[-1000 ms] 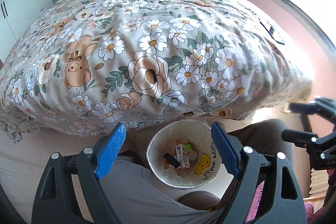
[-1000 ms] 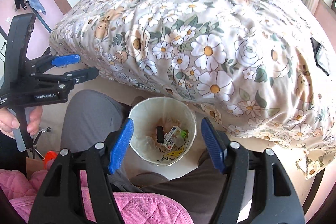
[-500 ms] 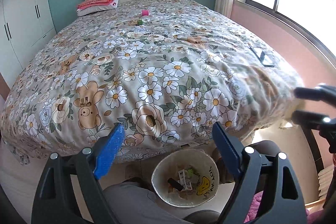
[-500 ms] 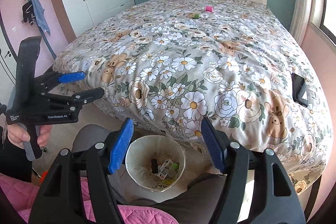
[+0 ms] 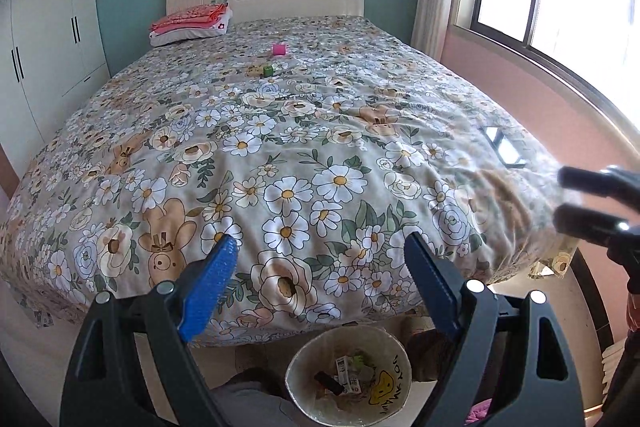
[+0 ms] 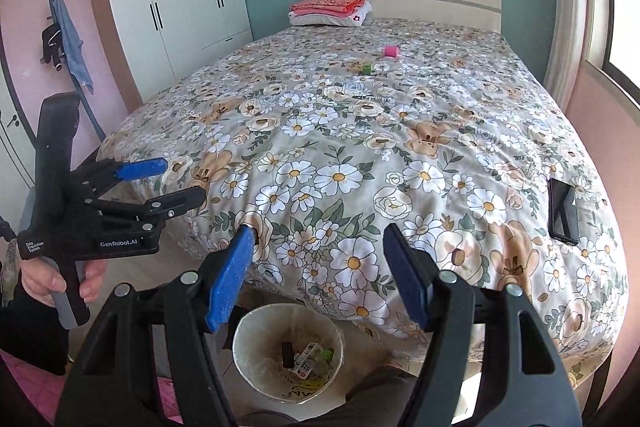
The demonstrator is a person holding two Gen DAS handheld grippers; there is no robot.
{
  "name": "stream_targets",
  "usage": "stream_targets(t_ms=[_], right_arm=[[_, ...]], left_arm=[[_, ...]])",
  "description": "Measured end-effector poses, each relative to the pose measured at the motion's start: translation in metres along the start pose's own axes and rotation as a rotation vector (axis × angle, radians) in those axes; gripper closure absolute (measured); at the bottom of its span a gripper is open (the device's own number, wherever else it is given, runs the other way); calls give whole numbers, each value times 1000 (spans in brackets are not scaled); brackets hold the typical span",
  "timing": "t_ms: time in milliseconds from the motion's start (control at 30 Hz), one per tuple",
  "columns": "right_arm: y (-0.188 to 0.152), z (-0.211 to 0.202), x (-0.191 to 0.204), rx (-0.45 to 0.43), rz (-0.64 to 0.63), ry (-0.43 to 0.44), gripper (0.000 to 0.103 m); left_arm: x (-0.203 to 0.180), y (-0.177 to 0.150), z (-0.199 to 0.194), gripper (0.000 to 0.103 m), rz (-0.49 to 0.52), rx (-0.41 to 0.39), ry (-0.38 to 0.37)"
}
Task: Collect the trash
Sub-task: 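Move both open tools back over the bed toward the green cube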
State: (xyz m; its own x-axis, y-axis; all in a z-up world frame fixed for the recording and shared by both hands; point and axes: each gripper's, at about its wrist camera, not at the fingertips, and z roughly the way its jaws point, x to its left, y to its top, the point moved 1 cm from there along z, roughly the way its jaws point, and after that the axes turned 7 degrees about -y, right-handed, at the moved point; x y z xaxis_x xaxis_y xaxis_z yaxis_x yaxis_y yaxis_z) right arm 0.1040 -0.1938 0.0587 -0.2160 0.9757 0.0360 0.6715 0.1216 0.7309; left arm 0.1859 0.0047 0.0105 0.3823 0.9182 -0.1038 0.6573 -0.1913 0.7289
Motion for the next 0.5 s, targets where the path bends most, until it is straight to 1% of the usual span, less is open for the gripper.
stream_targets(t_ms=[133, 267, 367, 500], right_arm=[[26, 17, -12, -26, 19, -3, 32], [58, 44, -26, -40, 24, -18, 32], [83, 72, -40, -42, 28, -23, 32], [119, 124, -62, -41, 40, -31, 32]], left_arm=[[6, 24, 17, 16, -13, -10, -1], [19, 52, 46, 16, -26, -6, 9], [31, 77, 73, 16, -49, -7, 6], [48, 113, 119, 16, -66, -17, 20]])
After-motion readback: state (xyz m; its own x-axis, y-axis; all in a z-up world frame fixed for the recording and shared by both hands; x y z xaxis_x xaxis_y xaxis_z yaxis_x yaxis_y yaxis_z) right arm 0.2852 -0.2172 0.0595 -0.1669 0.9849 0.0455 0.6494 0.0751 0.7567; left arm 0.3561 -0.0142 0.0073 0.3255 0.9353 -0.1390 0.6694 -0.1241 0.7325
